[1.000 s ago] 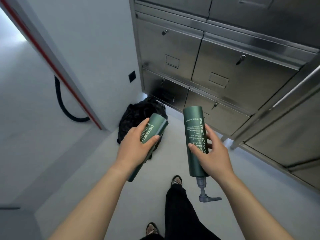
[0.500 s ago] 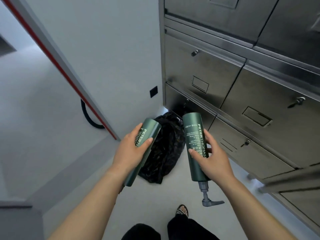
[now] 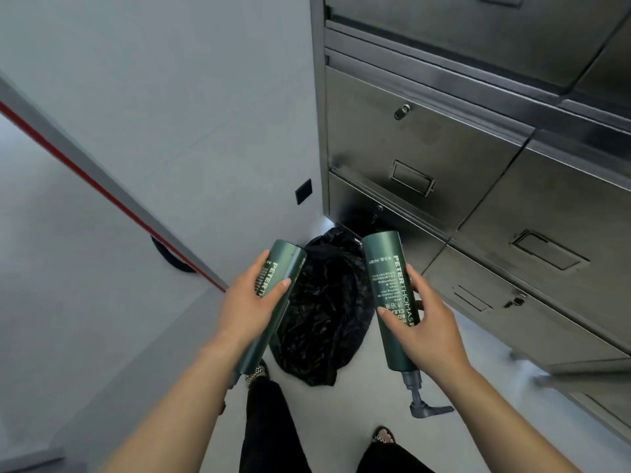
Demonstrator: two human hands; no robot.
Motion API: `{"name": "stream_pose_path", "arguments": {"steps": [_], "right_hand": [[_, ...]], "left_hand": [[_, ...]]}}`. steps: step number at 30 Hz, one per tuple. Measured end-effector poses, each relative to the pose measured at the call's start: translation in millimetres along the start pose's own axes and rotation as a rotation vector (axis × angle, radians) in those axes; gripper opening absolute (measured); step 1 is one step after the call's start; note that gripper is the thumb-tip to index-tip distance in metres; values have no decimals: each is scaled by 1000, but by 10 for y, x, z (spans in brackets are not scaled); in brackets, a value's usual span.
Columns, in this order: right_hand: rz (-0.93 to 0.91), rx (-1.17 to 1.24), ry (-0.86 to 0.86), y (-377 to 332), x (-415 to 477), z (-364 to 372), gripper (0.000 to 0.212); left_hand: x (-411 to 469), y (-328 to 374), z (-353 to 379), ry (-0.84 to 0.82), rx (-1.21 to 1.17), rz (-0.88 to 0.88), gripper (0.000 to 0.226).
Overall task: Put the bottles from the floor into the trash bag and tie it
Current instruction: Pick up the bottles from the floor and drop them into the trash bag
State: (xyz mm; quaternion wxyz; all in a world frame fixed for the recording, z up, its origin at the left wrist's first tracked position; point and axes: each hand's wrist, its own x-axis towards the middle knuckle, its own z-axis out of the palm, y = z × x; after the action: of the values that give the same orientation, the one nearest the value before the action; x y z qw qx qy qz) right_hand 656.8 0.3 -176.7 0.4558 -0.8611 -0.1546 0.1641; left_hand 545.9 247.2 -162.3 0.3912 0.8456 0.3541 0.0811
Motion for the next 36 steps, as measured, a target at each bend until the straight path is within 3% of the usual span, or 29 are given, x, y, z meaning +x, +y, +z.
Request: {"name": "stream_pose_path", "arguments": {"steps": [9,15,20,26,36], "right_hand": [[263,76,182,-46,607,1116,76],[416,191,232,588,1011,2123,77],[468,229,185,1509,1350,2918,75],[496,248,208,2502,1564,3537,75],[513,243,143,3060,1809,3850,75]], "left_hand": [[1520,-453,50,-361,32,167,63],[2241,-1248,799,-495,-49,128,58],[2542,-2198,1804,-499,-142,-81,61],[2777,-3041,2895,-479,-166,-193,62],[3247,-3568,3526,-627,55,-93,80]]}}
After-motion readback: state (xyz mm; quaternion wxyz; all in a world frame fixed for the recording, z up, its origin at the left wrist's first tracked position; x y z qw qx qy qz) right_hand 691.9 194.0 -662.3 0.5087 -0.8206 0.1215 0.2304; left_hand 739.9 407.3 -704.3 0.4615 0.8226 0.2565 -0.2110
